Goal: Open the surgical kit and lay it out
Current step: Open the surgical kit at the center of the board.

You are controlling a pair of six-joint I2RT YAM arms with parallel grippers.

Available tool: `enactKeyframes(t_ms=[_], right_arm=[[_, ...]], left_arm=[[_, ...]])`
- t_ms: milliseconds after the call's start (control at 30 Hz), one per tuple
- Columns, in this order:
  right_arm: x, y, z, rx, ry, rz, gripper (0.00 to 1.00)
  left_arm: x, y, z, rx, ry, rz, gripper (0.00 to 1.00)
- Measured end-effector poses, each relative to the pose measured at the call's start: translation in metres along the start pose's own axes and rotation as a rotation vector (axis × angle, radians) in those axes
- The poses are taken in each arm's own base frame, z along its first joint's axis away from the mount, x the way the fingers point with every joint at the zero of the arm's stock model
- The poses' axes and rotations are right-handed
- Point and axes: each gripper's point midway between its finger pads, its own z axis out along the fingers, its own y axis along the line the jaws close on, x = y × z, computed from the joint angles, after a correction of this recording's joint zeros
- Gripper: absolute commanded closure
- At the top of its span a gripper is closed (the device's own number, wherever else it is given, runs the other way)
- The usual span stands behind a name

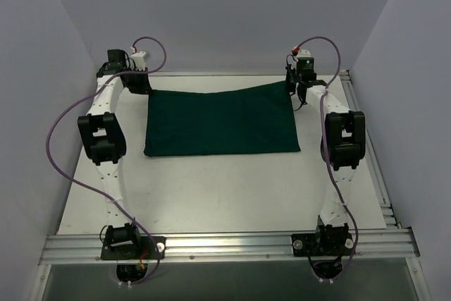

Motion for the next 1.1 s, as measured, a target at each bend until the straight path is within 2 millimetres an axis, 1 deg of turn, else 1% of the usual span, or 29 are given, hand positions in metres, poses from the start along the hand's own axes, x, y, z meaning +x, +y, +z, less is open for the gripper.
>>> enactKeyframes(t_ms=[133, 200, 267, 333, 433, 500, 567, 733, 800, 900, 1000, 1067, 1100], right_arm=[[-0.002, 0.003, -0.005, -0.005, -0.003, -0.005, 1.0], [0.004, 0.002, -0.005, -0.003, 0.009, -0.005, 1.0], [0.015, 0.0, -0.005, 0.0, 0.031, -0.004, 1.0], [0.025, -0.001, -0.006, 0.002, 0.051, -0.004, 1.0], [0.033, -0.002, -0.01, 0.003, 0.069, -0.004, 1.0], [0.037, -0.001, -0.018, -0.001, 0.073, -0.004, 1.0], [0.04, -0.001, -0.03, -0.006, 0.077, -0.002, 1.0], [0.043, 0.002, -0.063, -0.018, 0.059, 0.002, 0.99], [0.045, 0.002, -0.072, -0.02, 0.053, 0.003, 0.99], [0.054, 0.001, -0.082, -0.018, 0.061, 0.006, 0.99], [0.069, -0.001, -0.087, -0.014, 0.087, 0.014, 0.96], [0.078, -0.002, -0.088, -0.012, 0.104, 0.024, 0.86], [0.083, -0.002, -0.088, -0.01, 0.113, 0.029, 0.77]], left_arm=[[-0.005, -0.008, -0.015, 0.012, -0.013, 0.004, 0.98], [-0.004, -0.01, -0.018, 0.016, -0.013, 0.003, 0.98], [0.0, -0.011, -0.019, 0.021, -0.005, 0.001, 0.98], [0.005, -0.012, -0.018, 0.027, 0.005, -0.002, 0.98], [0.014, -0.015, -0.018, 0.046, 0.025, -0.009, 0.98], [0.02, -0.018, -0.02, 0.063, 0.035, -0.01, 0.98], [0.027, -0.024, -0.028, 0.084, 0.05, -0.009, 0.98], [0.049, -0.05, -0.062, 0.146, 0.077, 0.023, 0.98], [0.057, -0.061, -0.077, 0.171, 0.088, 0.048, 0.98], [0.079, -0.076, -0.097, 0.202, 0.123, 0.094, 0.98], [0.115, -0.088, -0.114, 0.238, 0.197, 0.128, 0.98], [0.14, -0.095, -0.123, 0.264, 0.25, 0.145, 0.98], [0.156, -0.1, -0.13, 0.283, 0.286, 0.152, 0.98]])
